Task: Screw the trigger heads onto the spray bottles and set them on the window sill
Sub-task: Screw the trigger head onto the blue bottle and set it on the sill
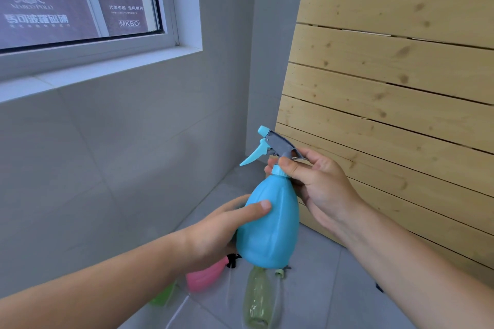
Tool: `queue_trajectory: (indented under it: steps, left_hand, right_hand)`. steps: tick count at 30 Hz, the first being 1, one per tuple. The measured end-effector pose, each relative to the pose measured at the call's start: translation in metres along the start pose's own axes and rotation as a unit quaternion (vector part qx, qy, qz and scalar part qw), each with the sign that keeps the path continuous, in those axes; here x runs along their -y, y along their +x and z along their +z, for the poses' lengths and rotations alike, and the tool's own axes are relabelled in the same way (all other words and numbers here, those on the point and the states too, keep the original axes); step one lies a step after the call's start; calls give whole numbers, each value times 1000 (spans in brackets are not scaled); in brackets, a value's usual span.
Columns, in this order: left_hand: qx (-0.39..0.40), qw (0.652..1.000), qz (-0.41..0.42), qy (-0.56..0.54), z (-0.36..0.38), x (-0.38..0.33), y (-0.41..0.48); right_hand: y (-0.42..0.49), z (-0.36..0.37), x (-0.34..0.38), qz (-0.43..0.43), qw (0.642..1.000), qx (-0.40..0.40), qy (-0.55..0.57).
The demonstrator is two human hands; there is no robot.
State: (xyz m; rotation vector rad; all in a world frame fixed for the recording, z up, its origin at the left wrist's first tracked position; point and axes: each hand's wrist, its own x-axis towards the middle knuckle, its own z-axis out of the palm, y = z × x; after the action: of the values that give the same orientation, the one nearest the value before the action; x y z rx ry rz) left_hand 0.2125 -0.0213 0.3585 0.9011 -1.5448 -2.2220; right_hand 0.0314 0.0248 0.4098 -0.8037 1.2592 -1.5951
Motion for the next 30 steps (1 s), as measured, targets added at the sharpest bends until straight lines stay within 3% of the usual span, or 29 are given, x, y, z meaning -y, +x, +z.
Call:
queue_trajectory:
  steps: [12, 21, 26, 30]
  left_hand:
    - [-116, 986, 67, 95, 6, -3, -8]
    - [-138, 984, 98, 45, -19, -20, -2]
    - [-175, 975, 140, -6, -39, -34, -4]
    - [-186, 971, 145, -38, -51, -48, -9]
  right_hand:
    - [4, 10, -3, -12, 1000, -2, -27]
    - [18, 14, -5, -22, 999, 7, -48]
    - [12, 28, -16, 12, 986, 80, -144]
    - [20, 47, -18, -16, 978, 131, -162]
